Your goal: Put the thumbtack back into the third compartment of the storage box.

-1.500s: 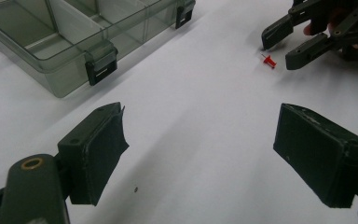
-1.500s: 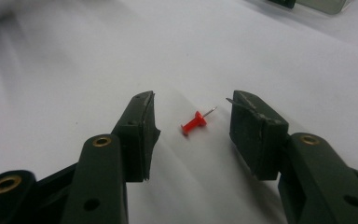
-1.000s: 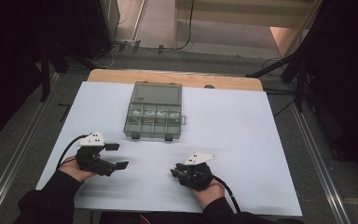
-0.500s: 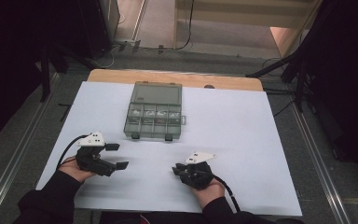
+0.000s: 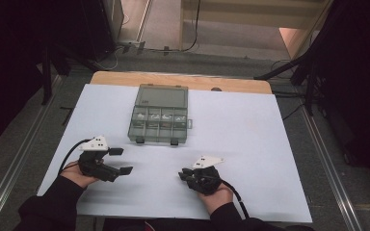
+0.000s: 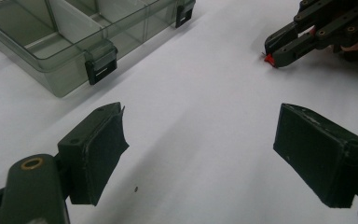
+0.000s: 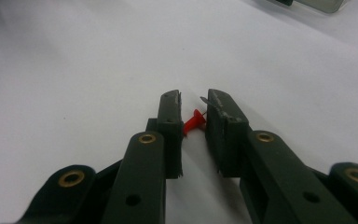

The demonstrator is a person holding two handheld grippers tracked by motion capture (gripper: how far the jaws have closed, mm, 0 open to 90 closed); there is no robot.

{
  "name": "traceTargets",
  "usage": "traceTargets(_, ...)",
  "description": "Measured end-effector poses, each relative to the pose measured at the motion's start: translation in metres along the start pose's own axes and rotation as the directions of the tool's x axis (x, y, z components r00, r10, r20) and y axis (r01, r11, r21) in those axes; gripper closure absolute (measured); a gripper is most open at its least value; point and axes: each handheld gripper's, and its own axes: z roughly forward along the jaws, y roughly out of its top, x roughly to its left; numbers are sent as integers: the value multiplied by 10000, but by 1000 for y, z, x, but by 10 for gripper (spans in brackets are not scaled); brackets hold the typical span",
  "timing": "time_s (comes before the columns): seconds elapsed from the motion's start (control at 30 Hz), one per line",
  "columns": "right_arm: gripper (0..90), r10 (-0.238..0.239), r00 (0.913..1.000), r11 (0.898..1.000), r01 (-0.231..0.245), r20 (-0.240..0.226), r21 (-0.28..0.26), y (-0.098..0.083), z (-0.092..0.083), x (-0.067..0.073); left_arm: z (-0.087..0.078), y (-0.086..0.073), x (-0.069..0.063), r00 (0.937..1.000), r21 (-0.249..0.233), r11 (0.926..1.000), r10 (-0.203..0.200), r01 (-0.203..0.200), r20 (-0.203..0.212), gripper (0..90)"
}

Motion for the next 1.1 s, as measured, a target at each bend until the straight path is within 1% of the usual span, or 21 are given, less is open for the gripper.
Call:
traceTargets(0.1, 738, 36, 10000, 10000, -36, -25, -27, 0, 0, 0, 0, 0, 0, 10000, -1, 10000, 18, -18, 0, 156)
traceTargets(0.17, 712, 51, 10000, 9999, -50, 62, -90, 1, 1, 0, 0, 0, 0, 10000, 24, 10000, 22, -22, -17, 157)
traceTargets(0.23, 712, 97, 9998, 9999, -96, 159, -93, 2, 2, 1, 1, 0, 0, 10000, 3, 10000, 9, -9, -22, 156)
traceTargets(0.27, 714, 40, 9998, 10000, -38, 201, -80, 2, 2, 0, 1, 0, 0, 10000, 54, 10000, 6, -6, -31, 156)
traceTargets(0.4, 718, 99, 9994, 9999, -97, 326, -72, 5, 5, 1, 1, 0, 0, 10000, 143, 9999, 65, -65, -29, 156)
traceTargets(0.5, 751, -6, 9985, 10000, 8, 547, -37, 6, 7, 3, 1, 0, 0, 10000, 176, 9998, 69, -68, -37, 156)
traceTargets(0.57, 783, 98, 9979, 10000, -97, 644, -23, 6, 7, 3, 1, 0, 0, 10000, 168, 9998, 44, -44, -25, 156)
traceTargets(0.63, 809, 71, 9985, 10000, -71, 542, -7, 7, 7, 1, 1, 0, 0, 10000, 164, 9998, 63, -63, -17, 156)
traceTargets(0.67, 826, 63, 9978, 10000, -63, 653, 2, 7, 7, 1, 1, 0, 0, 10000, 163, 9998, 82, -81, -30, 156)
traceTargets(0.7, 826, 48, 9982, 10000, -49, 597, 13, 7, 7, 0, 1, 0, 0, 10000, 139, 9999, 96, -96, -9, 156)
traceTargets(0.73, 828, 155, 9990, 9999, -155, 423, -4, 7, 7, -2, 1, 0, 0, 10000, 135, 9999, 92, -92, -9, 157)
traceTargets(0.83, 831, 178, 9991, 9998, -178, 388, -4, 7, 7, -4, 1, 0, 0, 10000, 97, 9999, 49, -48, -35, 156)
traceTargets(0.9, 834, 210, 9994, 9998, -209, 258, -20, 7, 7, -5, 1, 0, 0, 10000, 133, 9999, 61, -60, -39, 156)
traceTargets(0.93, 836, 298, 9994, 9996, -298, 200, 15, 7, 7, -5, 0, 0, 0, 10000, 137, 9999, 59, -58, -35, 157)
traceTargets(1.07, 839, 415, 9991, 9991, -415, -86, 15, 8, 6, -9, 1, 0, 0, 10000, 30, 10000, 11, -11, -16, 156)
traceTargets(1.1, 840, 387, 9992, 9992, -386, -98, 36, 8, 6, -10, 0, 0, 0, 10000, 43, 10000, 11, -11, -24, 156)
